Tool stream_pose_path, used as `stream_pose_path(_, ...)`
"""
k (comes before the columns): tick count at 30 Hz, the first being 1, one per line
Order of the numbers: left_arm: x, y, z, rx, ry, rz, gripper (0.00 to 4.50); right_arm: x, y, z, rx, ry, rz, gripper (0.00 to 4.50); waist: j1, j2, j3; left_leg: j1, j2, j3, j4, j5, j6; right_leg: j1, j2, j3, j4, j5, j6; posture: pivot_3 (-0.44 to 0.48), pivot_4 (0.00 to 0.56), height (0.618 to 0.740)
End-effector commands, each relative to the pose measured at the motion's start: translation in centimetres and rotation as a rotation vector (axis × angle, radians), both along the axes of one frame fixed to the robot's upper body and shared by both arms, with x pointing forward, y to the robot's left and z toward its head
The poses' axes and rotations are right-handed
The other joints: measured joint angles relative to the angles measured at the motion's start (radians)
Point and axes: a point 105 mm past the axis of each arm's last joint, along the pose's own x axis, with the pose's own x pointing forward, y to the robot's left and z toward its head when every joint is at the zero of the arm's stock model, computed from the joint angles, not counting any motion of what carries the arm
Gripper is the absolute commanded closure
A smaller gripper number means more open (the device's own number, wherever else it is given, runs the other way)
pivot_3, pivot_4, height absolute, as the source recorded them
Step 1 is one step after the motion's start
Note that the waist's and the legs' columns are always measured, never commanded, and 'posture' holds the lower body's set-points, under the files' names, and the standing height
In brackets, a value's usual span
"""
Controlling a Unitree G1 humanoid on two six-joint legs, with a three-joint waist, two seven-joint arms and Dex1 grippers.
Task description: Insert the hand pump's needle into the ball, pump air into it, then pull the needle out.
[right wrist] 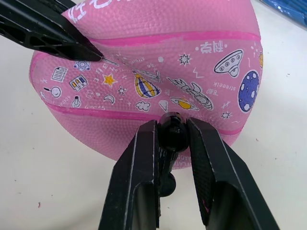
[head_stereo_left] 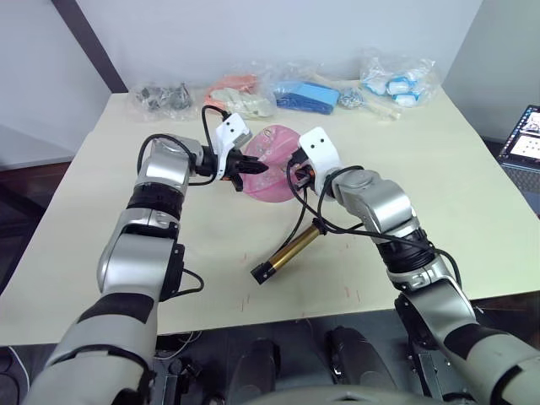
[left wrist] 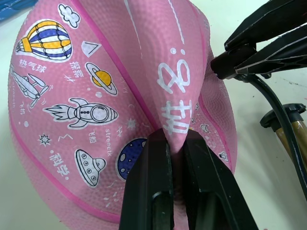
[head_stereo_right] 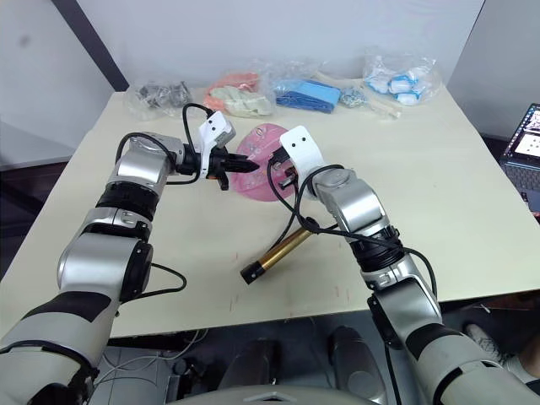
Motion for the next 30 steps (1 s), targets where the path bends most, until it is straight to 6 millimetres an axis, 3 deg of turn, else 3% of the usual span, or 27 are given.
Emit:
stream_pose_path(1,-0.7,-0.9,-2.3,0.013,0.083,-0.037,4.5,-0.4,1.4,-2.0,-0.035,0.066,0.054,4.13,-0.002,0.001,-0.001,0.0,0.0,0.0,0.0,0.0,0.0,0.0,0.0,0.0,0.0,0.0,0.0,0.0,0.15,0.74)
stream_pose_path(17,-0.9,-1.0,-2.6,0.017,0.096,-0.037,4.5,0.2,3.0,-4.1,-0.099,0.099,0.107,4.16,-0.006,0.003,-0.01,0.007,0.0,0.001,-0.002,0.0,0.0,0.005,0.0,0.001,0.0,-0.001,-0.001,0.0,0.15,0.74)
stream_pose_path(30,-0.7,-0.5,-2.6,0.021,0.089,-0.002,4.5,-0.1,0.6,-5.3,-0.138,0.138,0.062,4.16,-0.005,0.002,-0.011,0.013,0.0,0.002,-0.004,0.0,0.0,0.009,0.001,0.003,0.0,-0.004,0.002,0.0,0.15,0.74)
